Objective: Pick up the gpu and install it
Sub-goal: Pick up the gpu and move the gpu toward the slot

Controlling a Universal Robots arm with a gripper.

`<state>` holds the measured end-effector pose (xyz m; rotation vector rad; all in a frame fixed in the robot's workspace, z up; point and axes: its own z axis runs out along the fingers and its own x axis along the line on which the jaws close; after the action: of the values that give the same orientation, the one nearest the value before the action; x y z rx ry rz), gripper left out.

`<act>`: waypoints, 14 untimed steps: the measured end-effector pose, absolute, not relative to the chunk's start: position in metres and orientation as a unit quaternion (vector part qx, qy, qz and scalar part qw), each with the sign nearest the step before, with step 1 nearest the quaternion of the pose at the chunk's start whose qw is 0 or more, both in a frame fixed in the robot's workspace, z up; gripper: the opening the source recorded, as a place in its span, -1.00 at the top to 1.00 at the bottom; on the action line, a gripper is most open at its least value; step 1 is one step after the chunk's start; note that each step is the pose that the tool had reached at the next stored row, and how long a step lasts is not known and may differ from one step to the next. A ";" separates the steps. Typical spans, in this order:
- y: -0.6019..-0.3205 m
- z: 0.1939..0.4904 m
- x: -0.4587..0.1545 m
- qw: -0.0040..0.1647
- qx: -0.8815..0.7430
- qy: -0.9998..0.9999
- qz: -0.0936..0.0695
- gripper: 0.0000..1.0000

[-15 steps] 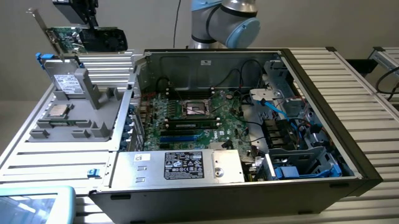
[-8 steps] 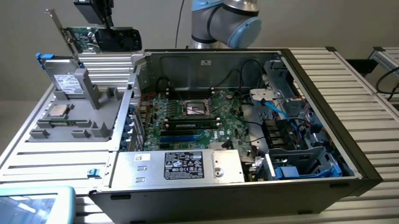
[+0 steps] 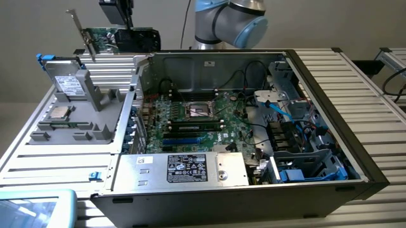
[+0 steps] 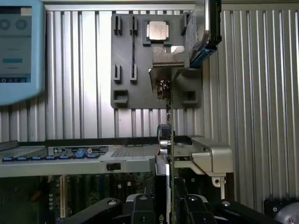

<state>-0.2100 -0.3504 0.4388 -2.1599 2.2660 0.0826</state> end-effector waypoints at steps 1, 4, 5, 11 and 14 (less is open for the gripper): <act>-0.350 0.439 -0.206 0.005 -0.690 0.724 0.026 0.44; -0.350 0.438 -0.192 0.005 -0.690 0.723 0.026 0.44; -0.350 0.438 -0.187 0.005 -0.690 0.723 0.026 0.44; -0.350 0.438 -0.160 0.005 -0.691 0.723 0.026 0.44; -0.350 0.438 -0.146 0.005 -0.691 0.722 0.026 0.44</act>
<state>-0.1463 -0.3504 0.4377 -2.1636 2.2625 0.0826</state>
